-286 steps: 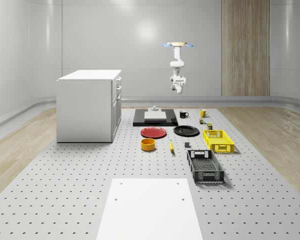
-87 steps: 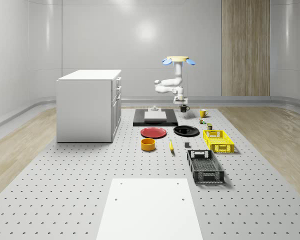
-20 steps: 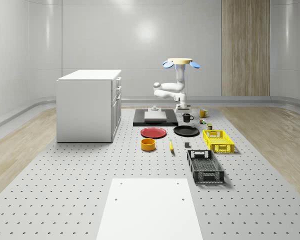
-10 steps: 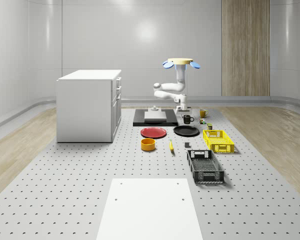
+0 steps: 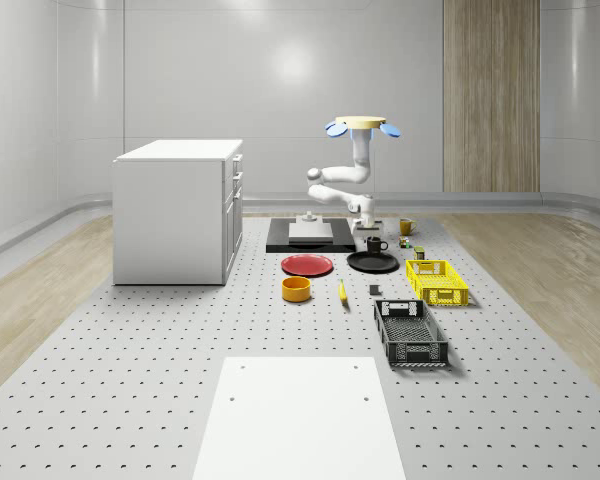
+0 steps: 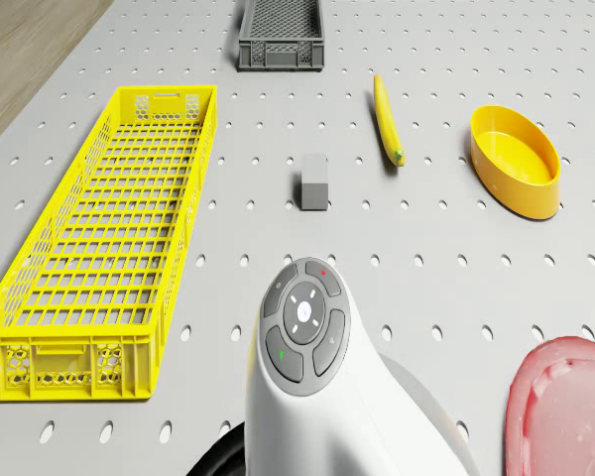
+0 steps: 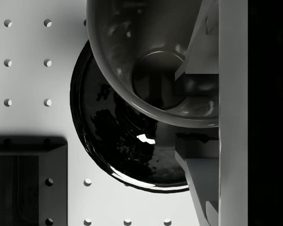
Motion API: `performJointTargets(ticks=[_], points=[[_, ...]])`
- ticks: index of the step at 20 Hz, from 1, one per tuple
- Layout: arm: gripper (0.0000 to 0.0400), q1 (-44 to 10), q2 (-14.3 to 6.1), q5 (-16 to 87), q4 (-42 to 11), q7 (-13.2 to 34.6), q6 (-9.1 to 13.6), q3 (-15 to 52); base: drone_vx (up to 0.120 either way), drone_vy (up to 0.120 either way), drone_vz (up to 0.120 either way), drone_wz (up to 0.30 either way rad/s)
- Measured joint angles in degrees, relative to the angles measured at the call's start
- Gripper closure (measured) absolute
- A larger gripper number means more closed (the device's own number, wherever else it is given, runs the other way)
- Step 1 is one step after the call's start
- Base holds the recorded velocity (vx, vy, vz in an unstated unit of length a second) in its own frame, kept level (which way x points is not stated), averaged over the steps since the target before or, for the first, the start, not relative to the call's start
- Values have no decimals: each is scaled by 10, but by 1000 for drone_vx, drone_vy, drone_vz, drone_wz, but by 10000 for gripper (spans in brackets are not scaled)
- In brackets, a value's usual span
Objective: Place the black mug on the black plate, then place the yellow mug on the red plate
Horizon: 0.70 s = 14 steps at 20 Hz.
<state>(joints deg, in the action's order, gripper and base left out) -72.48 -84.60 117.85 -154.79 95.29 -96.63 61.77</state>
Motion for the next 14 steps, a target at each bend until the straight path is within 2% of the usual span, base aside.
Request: performJointTargets(ticks=[14], points=[[290, 13, 9, 45, 34, -31, -28, -49, 0, 0, 0, 0]])
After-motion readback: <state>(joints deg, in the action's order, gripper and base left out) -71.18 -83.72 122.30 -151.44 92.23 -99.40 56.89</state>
